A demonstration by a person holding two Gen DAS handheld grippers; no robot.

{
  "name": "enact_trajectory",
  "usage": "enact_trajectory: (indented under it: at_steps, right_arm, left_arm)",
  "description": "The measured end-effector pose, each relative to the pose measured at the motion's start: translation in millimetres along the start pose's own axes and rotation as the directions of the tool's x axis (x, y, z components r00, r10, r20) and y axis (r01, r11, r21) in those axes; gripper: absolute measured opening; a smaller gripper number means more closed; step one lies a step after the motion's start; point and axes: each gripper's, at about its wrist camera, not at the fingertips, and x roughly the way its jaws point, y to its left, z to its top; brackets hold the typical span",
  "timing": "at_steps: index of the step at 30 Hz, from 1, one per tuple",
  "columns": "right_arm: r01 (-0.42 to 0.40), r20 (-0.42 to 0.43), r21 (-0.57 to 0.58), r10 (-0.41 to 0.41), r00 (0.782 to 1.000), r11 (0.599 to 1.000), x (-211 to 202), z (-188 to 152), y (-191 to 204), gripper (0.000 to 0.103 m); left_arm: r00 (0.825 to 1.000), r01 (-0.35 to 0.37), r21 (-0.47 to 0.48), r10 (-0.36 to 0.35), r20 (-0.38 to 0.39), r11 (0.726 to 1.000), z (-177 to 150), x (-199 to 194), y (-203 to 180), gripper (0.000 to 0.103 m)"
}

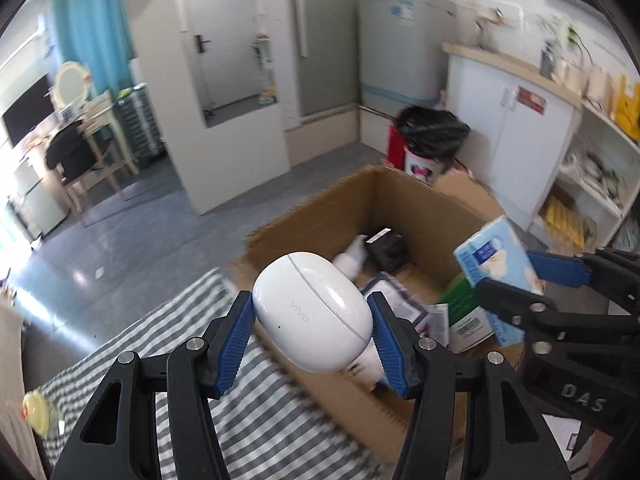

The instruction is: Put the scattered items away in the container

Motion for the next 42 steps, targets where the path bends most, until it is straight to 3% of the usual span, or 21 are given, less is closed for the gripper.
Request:
enact_trajectory:
  at_steps: [4, 6, 9, 13, 20, 22, 24, 28, 33, 37, 40, 42]
  right_arm:
    - [-0.026, -0.056, 0.072, 0.030, 0.998, 0.997, 25, 2, -20, 0.056]
    - [-0.030, -0.074, 0.104, 0.038, 0.997, 0.994, 31, 2, -29, 0.058]
    - [-0.038, -0.056, 0.134, 0.045, 0.997, 0.990, 28, 1, -40, 0.069]
    - [-0.058, -0.045, 0.133, 0.065, 0.997, 0.989, 17, -3, -37, 0.070]
    - [-0.092, -0.017, 0.021, 0.092, 0.996, 0.996, -11, -5, 7, 0.070]
    - [-0.096, 0.000, -0.036, 0.096, 0.995, 0.995, -20, -2, 22, 0.070]
    - [-0.102, 0.023, -0.113, 0.105, 0.994, 0.988, -33, 2, 42, 0.071]
    - [-0.106, 0.067, -0.235, 0.125, 0.990, 0.966, -59, 3, 76, 0.074]
    - [-0.115, 0.110, -0.328, 0.159, 0.981, 0.938, -82, -6, 100, 0.086]
    - [-0.142, 0.074, -0.345, 0.177, 0.981, 0.928, -77, -23, 105, 0.087]
    - [-0.142, 0.040, -0.345, 0.166, 0.985, 0.928, -67, -32, 107, 0.087]
    - [-0.140, 0.028, -0.337, 0.158, 0.987, 0.931, -62, -36, 106, 0.087]
  left_arm:
    - [0.996, -0.005, 0.040, 0.009, -0.091, 0.999, 5, 37, -15, 0.062]
    - [0.993, -0.047, 0.044, 0.051, -0.106, 0.998, 6, 46, -15, 0.086]
    - [0.993, -0.049, 0.018, 0.051, -0.102, 0.999, 6, 48, -7, 0.101]
    - [0.995, -0.010, -0.053, 0.005, -0.096, 0.999, 2, 37, 12, 0.103]
    - [0.985, -0.160, -0.111, 0.152, -0.079, 0.981, -16, -7, 36, 0.103]
    - [0.955, -0.293, -0.154, 0.279, -0.101, 0.944, -26, -27, 50, 0.103]
    - [0.932, -0.361, -0.209, 0.344, -0.113, 0.909, -34, -46, 64, 0.103]
    - [0.912, -0.411, -0.368, 0.376, -0.166, 0.834, -57, -86, 105, 0.103]
    - [0.884, -0.460, -0.508, 0.430, -0.184, 0.728, -93, -131, 132, 0.103]
    - [0.867, -0.488, -0.552, 0.448, -0.218, 0.676, -120, -147, 138, 0.103]
    - [0.879, -0.471, -0.578, 0.413, -0.241, 0.666, -135, -148, 139, 0.103]
    - [0.876, -0.478, -0.574, 0.408, -0.257, 0.665, -142, -146, 139, 0.103]
